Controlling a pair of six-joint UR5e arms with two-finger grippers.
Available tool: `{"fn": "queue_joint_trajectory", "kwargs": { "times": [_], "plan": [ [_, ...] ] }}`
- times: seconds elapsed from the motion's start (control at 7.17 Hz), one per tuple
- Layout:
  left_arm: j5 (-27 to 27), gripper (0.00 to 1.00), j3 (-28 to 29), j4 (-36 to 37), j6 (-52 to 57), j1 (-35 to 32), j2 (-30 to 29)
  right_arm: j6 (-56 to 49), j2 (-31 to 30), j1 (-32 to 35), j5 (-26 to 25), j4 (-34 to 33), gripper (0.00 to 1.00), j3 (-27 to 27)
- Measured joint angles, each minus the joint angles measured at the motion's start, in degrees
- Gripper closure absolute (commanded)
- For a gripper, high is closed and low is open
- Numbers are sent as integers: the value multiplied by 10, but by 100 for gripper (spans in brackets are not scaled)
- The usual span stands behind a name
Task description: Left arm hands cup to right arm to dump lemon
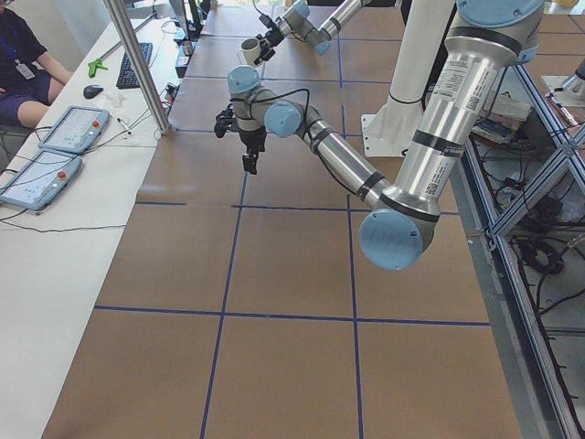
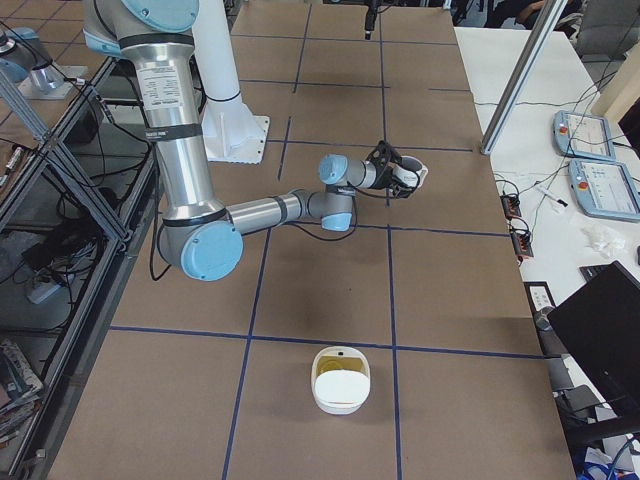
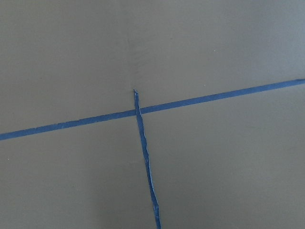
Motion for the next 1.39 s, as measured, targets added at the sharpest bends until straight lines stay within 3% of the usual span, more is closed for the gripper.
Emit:
{"fn": "queue_joint_trajectory", "kwargs": {
  "times": [0.7,1.39],
  "plan": [
    [-2,0,15,-4,-218,61,-92,-32,160,-118,-144,-175,85,-2],
    [-2,0,89,-10,-359,97,-213,-11,205,-183,-225,-217,80,-3]
  ]
}}
